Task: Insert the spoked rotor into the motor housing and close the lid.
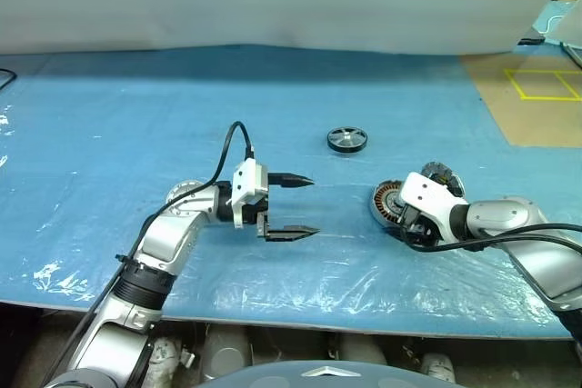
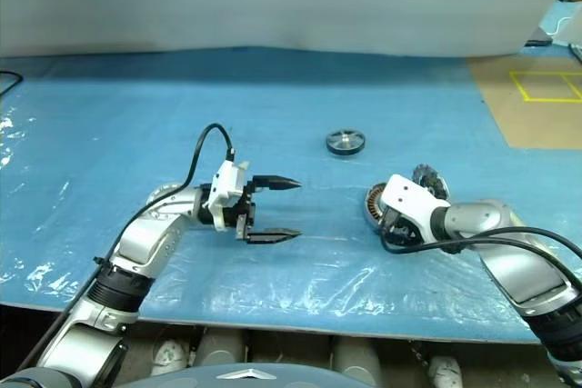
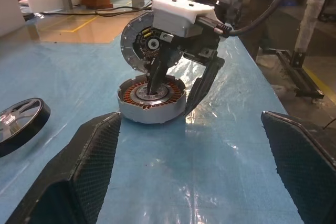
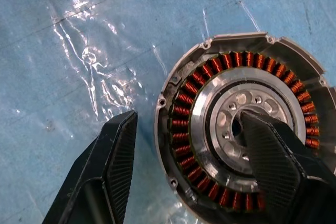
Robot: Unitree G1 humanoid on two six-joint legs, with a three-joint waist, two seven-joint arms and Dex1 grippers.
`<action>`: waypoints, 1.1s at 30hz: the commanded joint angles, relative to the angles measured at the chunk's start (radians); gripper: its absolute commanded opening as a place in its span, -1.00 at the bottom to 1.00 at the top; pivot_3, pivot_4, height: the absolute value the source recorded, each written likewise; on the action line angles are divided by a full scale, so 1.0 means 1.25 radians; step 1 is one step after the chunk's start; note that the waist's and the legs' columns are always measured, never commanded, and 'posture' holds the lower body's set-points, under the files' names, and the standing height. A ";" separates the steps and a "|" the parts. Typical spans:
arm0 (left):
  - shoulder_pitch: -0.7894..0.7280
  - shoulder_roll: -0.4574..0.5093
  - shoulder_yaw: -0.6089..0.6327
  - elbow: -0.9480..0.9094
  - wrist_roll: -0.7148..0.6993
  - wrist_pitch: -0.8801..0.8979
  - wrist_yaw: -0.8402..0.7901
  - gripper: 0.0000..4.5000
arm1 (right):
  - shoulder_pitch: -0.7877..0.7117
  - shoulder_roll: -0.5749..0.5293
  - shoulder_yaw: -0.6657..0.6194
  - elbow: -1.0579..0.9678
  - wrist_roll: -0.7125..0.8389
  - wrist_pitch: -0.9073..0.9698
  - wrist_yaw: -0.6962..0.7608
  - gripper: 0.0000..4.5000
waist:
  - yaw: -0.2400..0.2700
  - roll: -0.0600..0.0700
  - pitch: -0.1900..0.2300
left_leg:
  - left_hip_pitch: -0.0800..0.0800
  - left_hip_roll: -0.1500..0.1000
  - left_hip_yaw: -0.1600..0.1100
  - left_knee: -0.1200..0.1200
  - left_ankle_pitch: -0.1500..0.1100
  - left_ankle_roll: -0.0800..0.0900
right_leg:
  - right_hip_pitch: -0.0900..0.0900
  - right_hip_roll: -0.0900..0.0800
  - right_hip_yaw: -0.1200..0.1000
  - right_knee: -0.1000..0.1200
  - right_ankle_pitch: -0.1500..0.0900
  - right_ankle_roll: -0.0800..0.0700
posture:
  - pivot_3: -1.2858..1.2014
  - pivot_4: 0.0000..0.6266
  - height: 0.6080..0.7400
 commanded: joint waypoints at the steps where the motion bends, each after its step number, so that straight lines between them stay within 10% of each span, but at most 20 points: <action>1: -0.009 0.002 0.016 -0.004 -0.009 -0.020 0.001 1.00 | -0.001 0.000 0.068 0.011 -0.004 0.037 0.044 0.27 | -0.001 -0.002 -0.001 | 0.001 0.000 0.000 0.000 0.000 0.000 | 0.001 0.000 0.000 0.000 0.000 0.000 | 0.03 -0.52 1.00; 5: 0.009 -0.004 0.006 -0.020 -0.007 -0.018 0.011 1.00 | -0.052 0.014 0.091 0.021 -0.016 0.061 0.065 -0.09 | -0.003 -0.007 -0.005 | 0.003 0.001 0.000 0.000 0.000 0.000 | 0.003 0.000 0.000 0.000 0.000 0.000 | 0.03 -0.52 1.00; 20: 0.002 0.029 0.042 0.004 0.006 -0.015 0.051 1.00 | -0.241 0.042 0.218 0.132 -0.183 -0.130 0.161 -0.09 | -0.030 -0.010 -0.007 | 0.013 0.002 0.000 -0.002 -0.002 0.003 | 0.010 0.000 0.000 -0.001 0.001 -0.003 | 0.03 -0.52 1.00; 33: -0.050 0.113 0.118 0.151 0.025 -0.065 0.046 1.00 | -0.473 0.133 0.342 0.289 -0.298 -0.559 0.384 -0.09 | -0.018 -0.008 -0.006 | -0.010 0.001 0.000 -0.001 0.002 0.003 | -0.009 0.001 -0.003 0.001 0.002 -0.004 | 0.03 -0.52 1.00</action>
